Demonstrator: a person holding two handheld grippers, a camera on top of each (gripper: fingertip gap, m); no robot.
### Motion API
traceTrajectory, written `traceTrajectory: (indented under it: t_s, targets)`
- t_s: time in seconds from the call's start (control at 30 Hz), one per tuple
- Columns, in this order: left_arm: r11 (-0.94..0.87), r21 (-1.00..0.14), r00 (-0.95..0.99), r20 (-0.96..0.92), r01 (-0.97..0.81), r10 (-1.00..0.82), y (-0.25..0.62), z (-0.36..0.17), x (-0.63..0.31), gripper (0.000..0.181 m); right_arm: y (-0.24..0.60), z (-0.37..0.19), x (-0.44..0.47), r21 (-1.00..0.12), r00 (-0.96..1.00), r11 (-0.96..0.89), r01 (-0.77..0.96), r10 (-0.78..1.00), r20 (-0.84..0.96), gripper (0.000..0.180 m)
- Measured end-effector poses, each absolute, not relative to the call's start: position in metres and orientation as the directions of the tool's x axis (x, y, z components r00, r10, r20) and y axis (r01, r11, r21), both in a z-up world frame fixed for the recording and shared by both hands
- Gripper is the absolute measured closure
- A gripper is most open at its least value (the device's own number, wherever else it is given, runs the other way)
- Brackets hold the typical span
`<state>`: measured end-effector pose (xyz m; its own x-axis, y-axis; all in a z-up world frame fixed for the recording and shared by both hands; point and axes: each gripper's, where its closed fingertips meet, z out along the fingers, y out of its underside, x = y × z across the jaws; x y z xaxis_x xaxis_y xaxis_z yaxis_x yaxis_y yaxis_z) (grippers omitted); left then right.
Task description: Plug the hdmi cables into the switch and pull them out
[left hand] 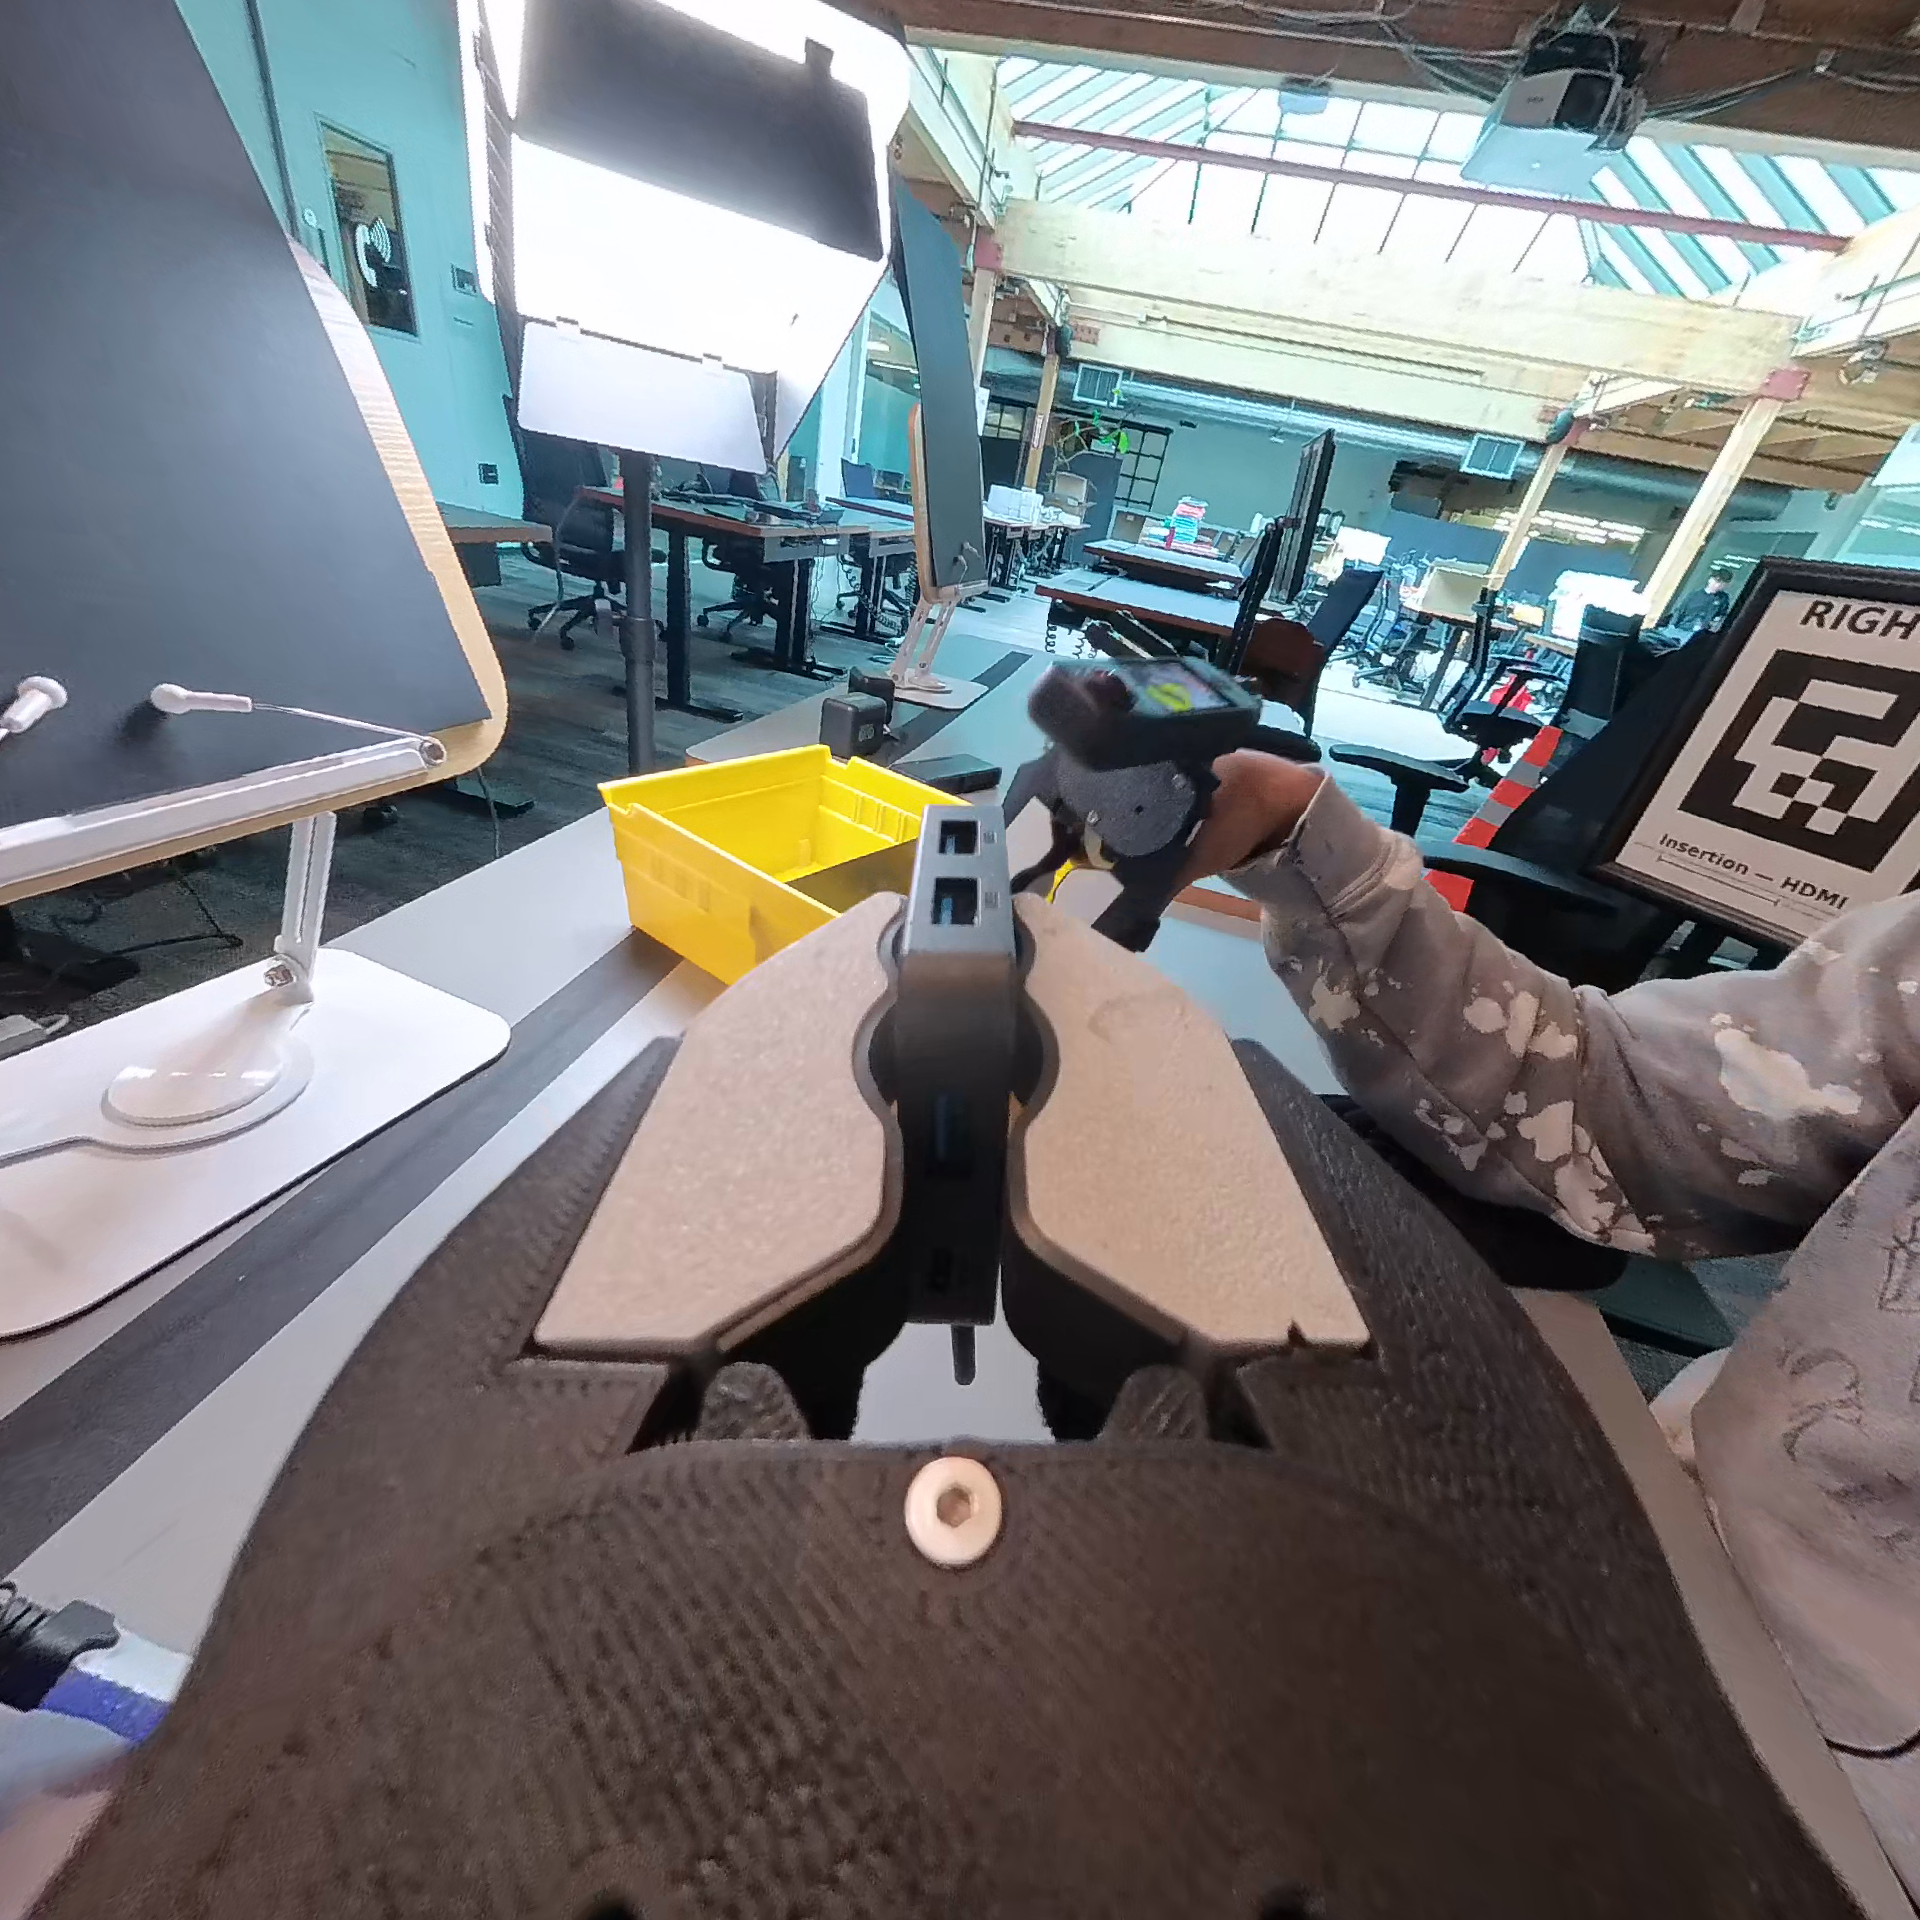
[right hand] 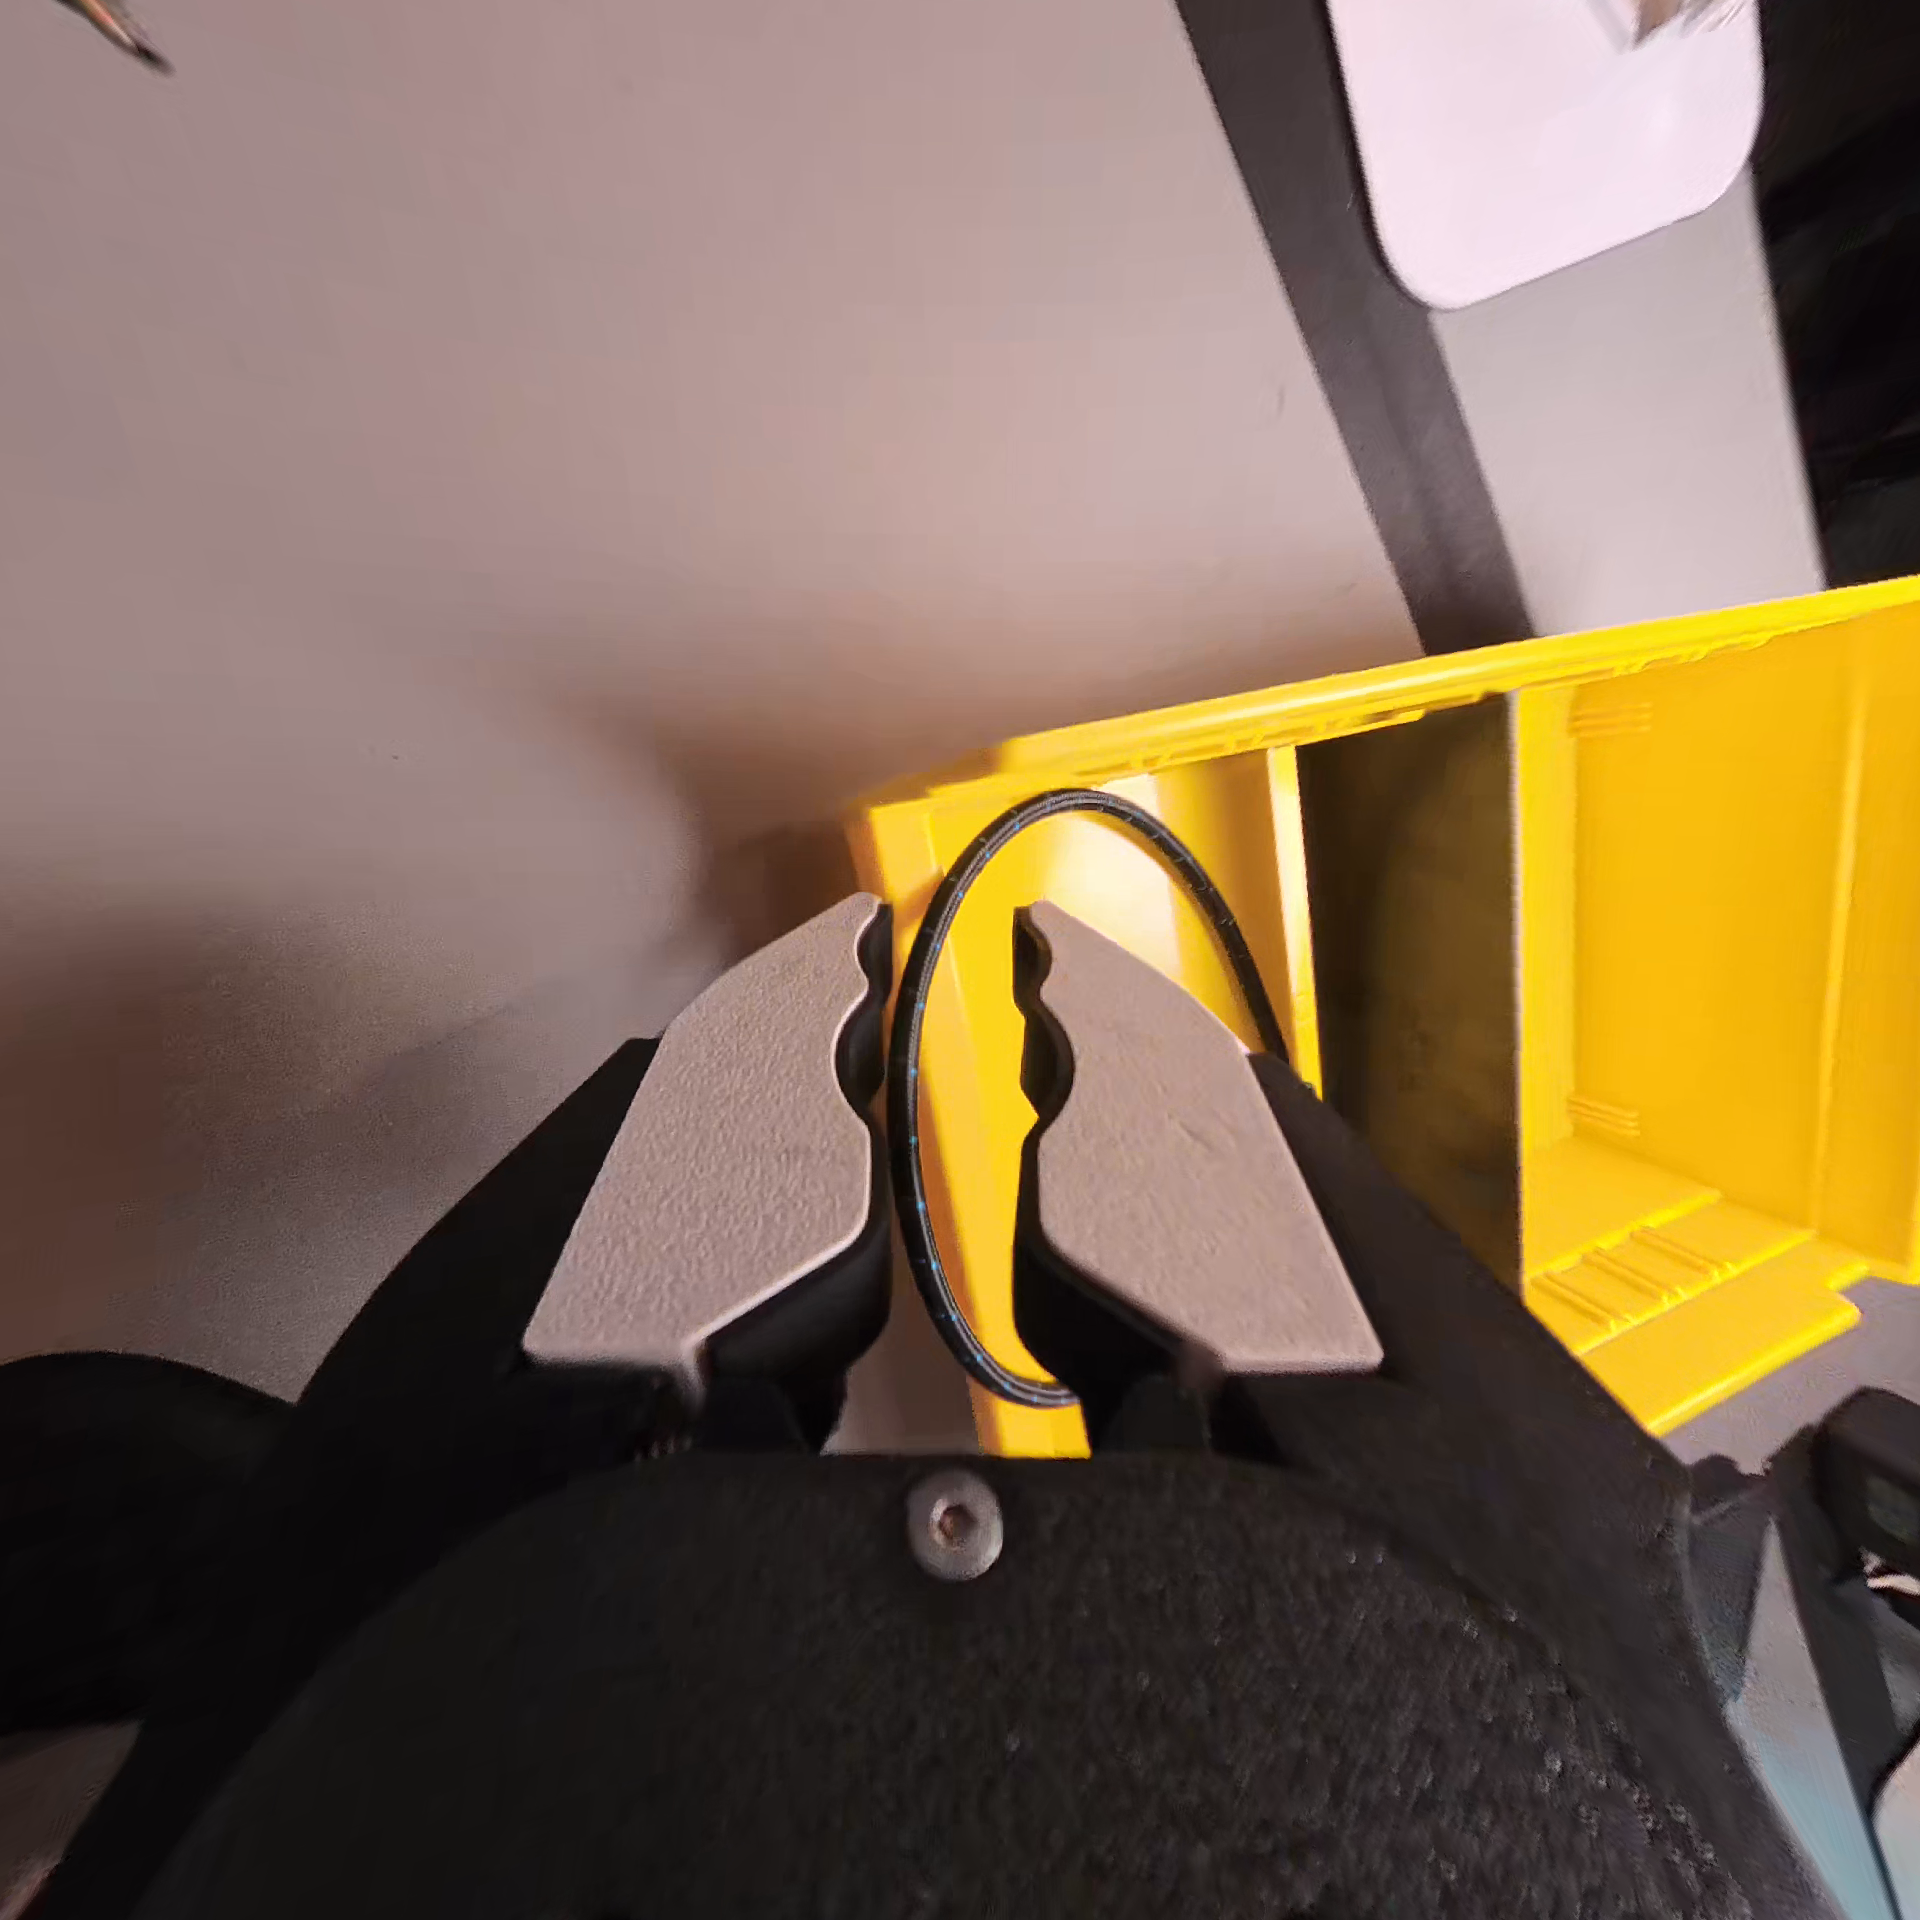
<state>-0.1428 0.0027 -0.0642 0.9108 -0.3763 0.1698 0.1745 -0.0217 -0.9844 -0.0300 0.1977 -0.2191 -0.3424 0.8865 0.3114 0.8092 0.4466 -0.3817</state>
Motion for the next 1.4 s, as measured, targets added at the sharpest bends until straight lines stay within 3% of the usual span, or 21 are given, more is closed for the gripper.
traceTrajectory:
  t_s: [0.27,0.6,0.87,1.4]
  targets:
    - [-0.075,-0.990,0.906,0.139,0.119,-0.399,0.014,-0.076,-0.127,0.166,0.131,-0.162,-0.052,-0.598,-0.441,0.569,0.564,0.820,0.365,0.156]
    - [-0.201,-0.953,0.824,-0.080,-0.229,-0.561,0.022,-0.121,-0.068,0.166,0.034,-0.145,-0.059,-0.736,-0.672,0.610,0.293,0.679,0.295,0.148]
    - [-0.254,-0.862,0.782,-0.226,-0.438,-0.581,0.031,-0.155,-0.057,0.166,0.020,-0.149,-0.057,-0.718,-0.702,0.644,0.263,0.639,0.316,0.152]
    - [-0.229,-0.816,0.728,-0.302,-0.531,-0.615,0.029,-0.160,-0.044,0.166,0.021,-0.152,-0.048,-0.724,-0.742,0.644,0.248,0.606,0.285,0.154]
